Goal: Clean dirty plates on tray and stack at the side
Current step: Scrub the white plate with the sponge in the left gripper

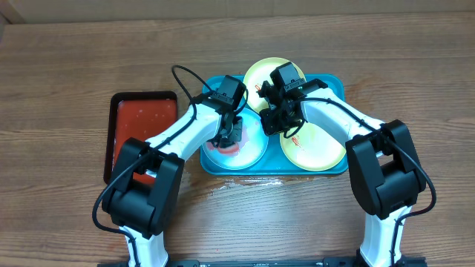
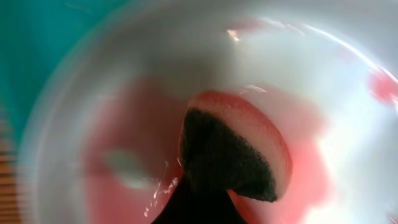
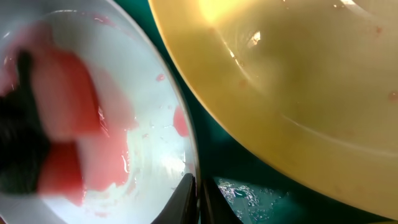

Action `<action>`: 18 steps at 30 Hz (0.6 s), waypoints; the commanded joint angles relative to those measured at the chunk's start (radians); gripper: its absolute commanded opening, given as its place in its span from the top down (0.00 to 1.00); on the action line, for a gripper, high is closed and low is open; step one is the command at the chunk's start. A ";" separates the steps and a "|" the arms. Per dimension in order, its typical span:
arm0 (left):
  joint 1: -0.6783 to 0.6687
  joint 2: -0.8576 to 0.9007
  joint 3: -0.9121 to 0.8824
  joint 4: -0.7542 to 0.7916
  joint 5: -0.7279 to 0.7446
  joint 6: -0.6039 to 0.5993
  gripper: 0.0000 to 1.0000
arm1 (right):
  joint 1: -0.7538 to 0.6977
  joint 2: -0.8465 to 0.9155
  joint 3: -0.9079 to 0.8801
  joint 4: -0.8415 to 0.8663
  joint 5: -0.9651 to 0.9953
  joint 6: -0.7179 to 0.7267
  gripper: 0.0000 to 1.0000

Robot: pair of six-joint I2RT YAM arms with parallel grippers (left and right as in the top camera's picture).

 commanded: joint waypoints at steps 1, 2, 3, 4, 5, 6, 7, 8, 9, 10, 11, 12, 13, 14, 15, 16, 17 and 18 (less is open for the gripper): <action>0.047 0.018 -0.017 0.013 -0.283 -0.085 0.96 | -0.004 0.006 0.020 -0.003 0.011 0.003 0.95; 0.051 0.016 -0.006 0.011 -0.274 -0.084 0.96 | -0.004 0.006 0.020 -0.003 0.011 0.003 0.95; 0.052 0.015 0.008 0.008 -0.256 -0.084 0.96 | -0.004 0.006 0.020 -0.003 0.011 0.003 0.95; 0.052 0.013 0.027 0.001 -0.228 -0.084 0.96 | -0.004 0.006 0.020 -0.003 0.011 0.003 0.95; 0.052 0.011 0.047 -0.010 -0.195 -0.084 0.96 | -0.004 0.006 0.020 -0.003 0.011 0.003 0.95; 0.052 0.009 0.074 -0.022 -0.137 -0.083 0.96 | -0.004 0.006 0.020 -0.004 0.011 0.003 0.95; 0.052 0.007 0.101 -0.037 -0.075 -0.076 0.96 | -0.004 0.006 0.020 -0.004 0.011 0.003 0.95; 0.052 0.007 0.130 -0.051 -0.007 -0.060 0.96 | -0.004 0.006 0.020 -0.004 0.011 0.003 0.95; 0.052 0.007 0.159 -0.062 0.082 -0.037 0.96 | -0.004 0.006 0.020 -0.004 0.011 0.003 0.95; 0.052 0.007 0.178 -0.065 0.163 -0.016 0.96 | -0.004 0.006 0.020 -0.005 0.011 0.003 0.95; 0.052 0.007 0.189 -0.061 0.248 0.012 0.96 | -0.004 0.006 0.020 -0.004 0.011 0.005 0.95; 0.051 0.007 0.192 -0.055 0.325 0.033 0.96 | -0.004 0.006 0.020 -0.004 0.011 0.006 0.95; 0.048 0.007 0.190 -0.055 0.362 0.037 0.96 | -0.004 0.006 0.020 -0.004 0.011 0.006 0.94; 0.044 0.008 0.184 -0.058 0.373 0.036 0.95 | -0.004 0.006 0.020 -0.004 0.011 0.006 0.95; 0.038 0.010 0.173 -0.060 0.371 0.036 0.96 | -0.004 0.006 0.020 -0.004 0.011 0.006 0.95; 0.032 0.011 0.161 -0.062 0.370 0.036 0.96 | -0.004 0.006 0.020 -0.004 0.011 0.006 0.95; 0.027 0.012 0.142 -0.059 0.368 0.036 0.96 | -0.004 0.006 0.020 -0.004 0.011 0.006 0.95; 0.024 0.013 0.126 -0.054 0.360 0.035 0.96 | -0.004 0.006 0.020 -0.004 0.011 0.006 0.95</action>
